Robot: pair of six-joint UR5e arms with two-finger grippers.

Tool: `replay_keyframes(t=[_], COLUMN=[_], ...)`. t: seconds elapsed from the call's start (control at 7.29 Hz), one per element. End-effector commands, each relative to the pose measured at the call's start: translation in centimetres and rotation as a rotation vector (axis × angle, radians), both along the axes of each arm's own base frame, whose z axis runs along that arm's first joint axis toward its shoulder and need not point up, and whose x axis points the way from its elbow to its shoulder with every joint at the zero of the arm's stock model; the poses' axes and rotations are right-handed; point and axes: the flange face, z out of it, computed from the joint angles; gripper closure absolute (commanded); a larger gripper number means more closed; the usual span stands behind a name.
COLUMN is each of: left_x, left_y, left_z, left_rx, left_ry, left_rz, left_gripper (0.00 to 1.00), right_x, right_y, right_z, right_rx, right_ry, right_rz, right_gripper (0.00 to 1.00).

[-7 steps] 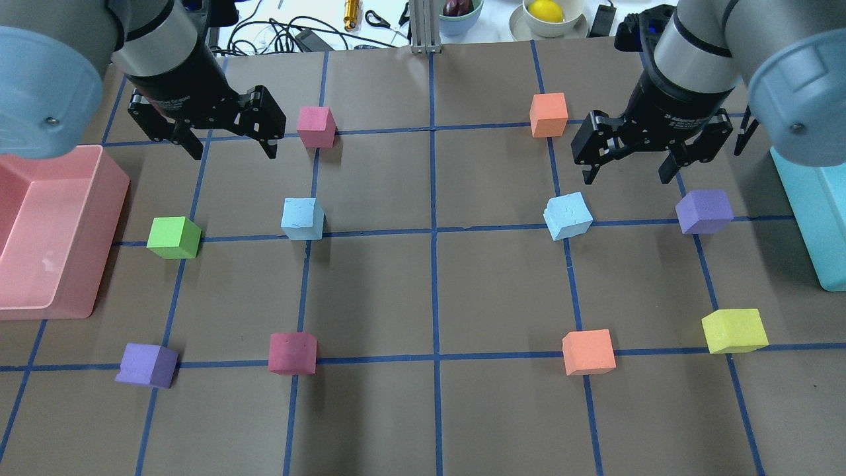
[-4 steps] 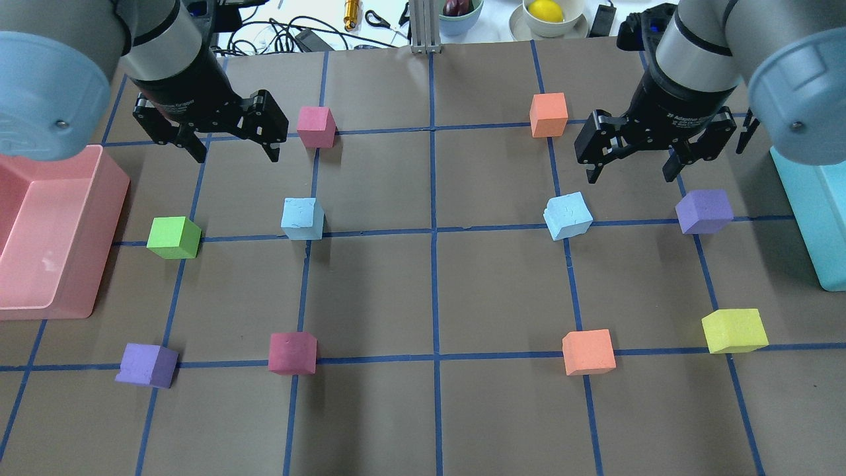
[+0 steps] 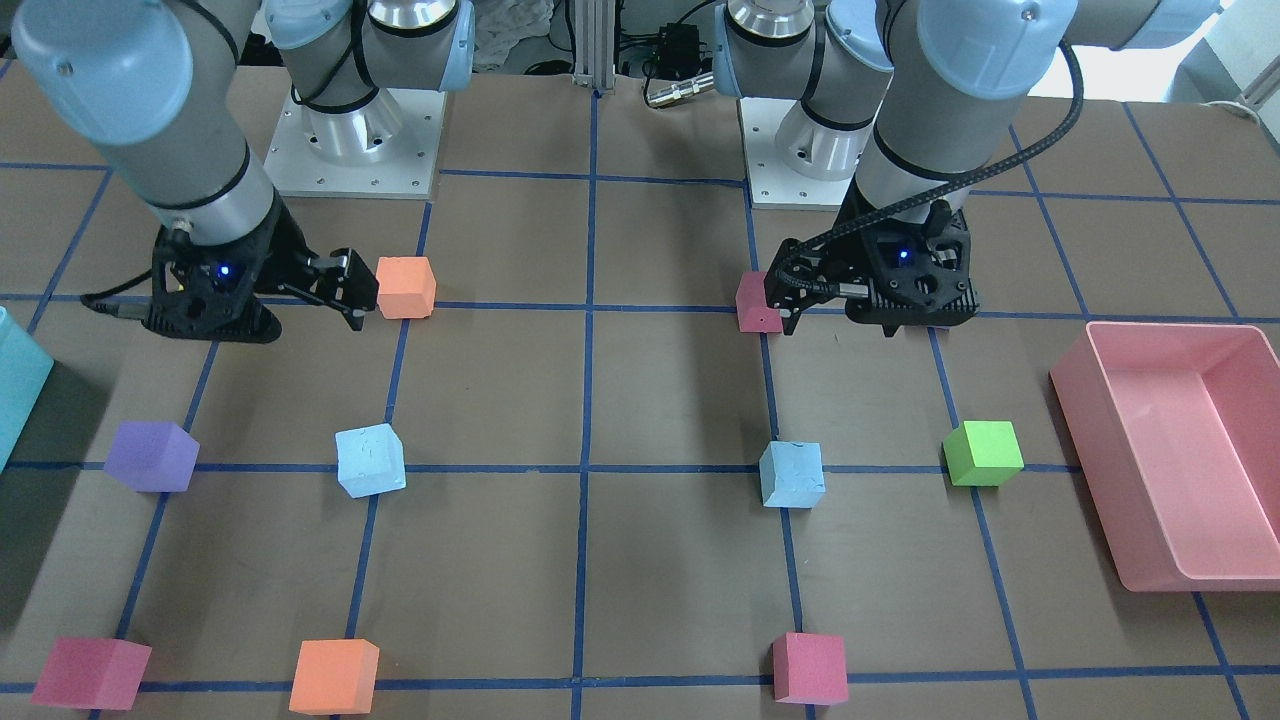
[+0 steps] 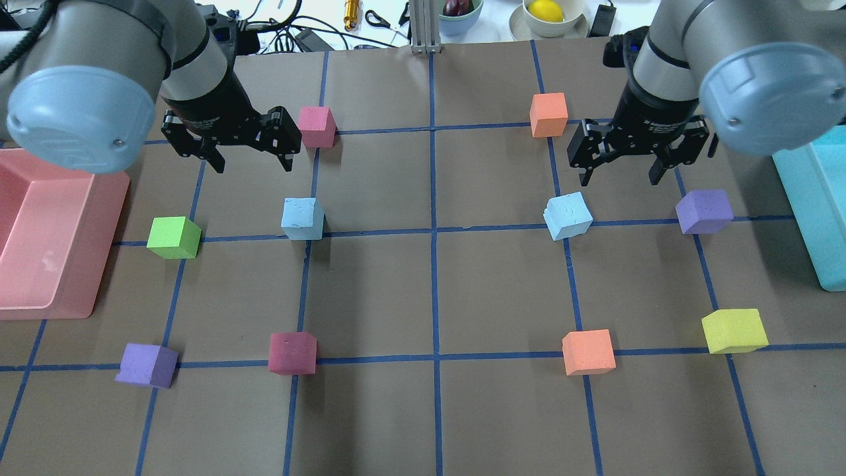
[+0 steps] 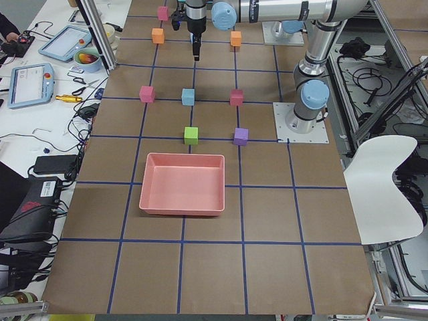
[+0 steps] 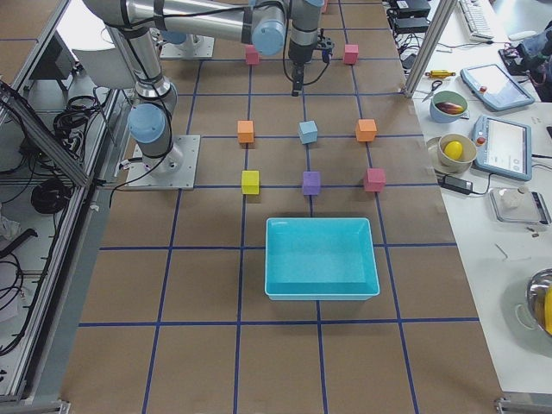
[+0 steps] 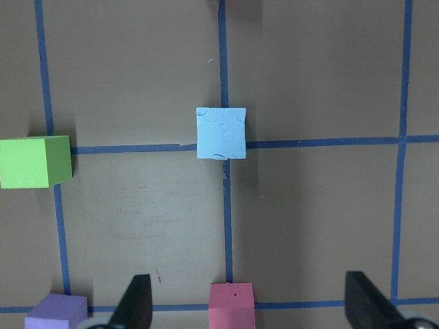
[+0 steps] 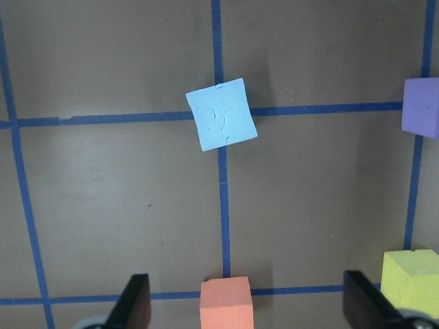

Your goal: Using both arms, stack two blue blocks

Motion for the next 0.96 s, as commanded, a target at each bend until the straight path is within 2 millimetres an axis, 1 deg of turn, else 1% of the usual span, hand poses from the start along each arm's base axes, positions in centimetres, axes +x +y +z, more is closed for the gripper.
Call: replay_keyframes(t=[0.0, 0.14, 0.27, 0.41, 0.55, 0.69, 0.82], left_x=[-0.1, -0.1, -0.1, -0.2, -0.2, -0.2, -0.2], left_y=[-1.1, -1.6, -2.5, -3.7, -4.1, -4.1, -4.4], left_z=[-2.3, -3.6, -4.9, -5.6, -5.7, -6.1, -6.2], left_rx=[0.0, 0.021, 0.024, -0.012, -0.028, -0.022, -0.021], left_ry=[0.003, 0.002, 0.003, 0.005, 0.004, 0.005, 0.007], left_rz=[0.002, 0.0, -0.002, 0.001, 0.0, 0.0, 0.0], left_gripper=[0.0, 0.0, 0.0, 0.0, 0.0, 0.0, 0.0], right_x=[-0.1, -0.2, -0.2, -0.1, -0.1, 0.0, 0.0], right_y=[-4.1, -5.2, -5.8, -5.3, -4.5, -4.0, -3.8], right_z=[-5.3, -7.4, -10.6, -12.5, -14.2, -15.5, -16.5], right_rx=[-0.03, -0.028, -0.015, -0.027, -0.04, -0.067, -0.057], right_ry=[-0.005, -0.005, -0.008, -0.012, -0.018, -0.018, -0.021], right_rz=[0.048, 0.07, 0.132, 0.169, 0.198, 0.245, 0.25], right_gripper=[0.0, 0.0, 0.0, 0.0, 0.0, 0.0, 0.0])
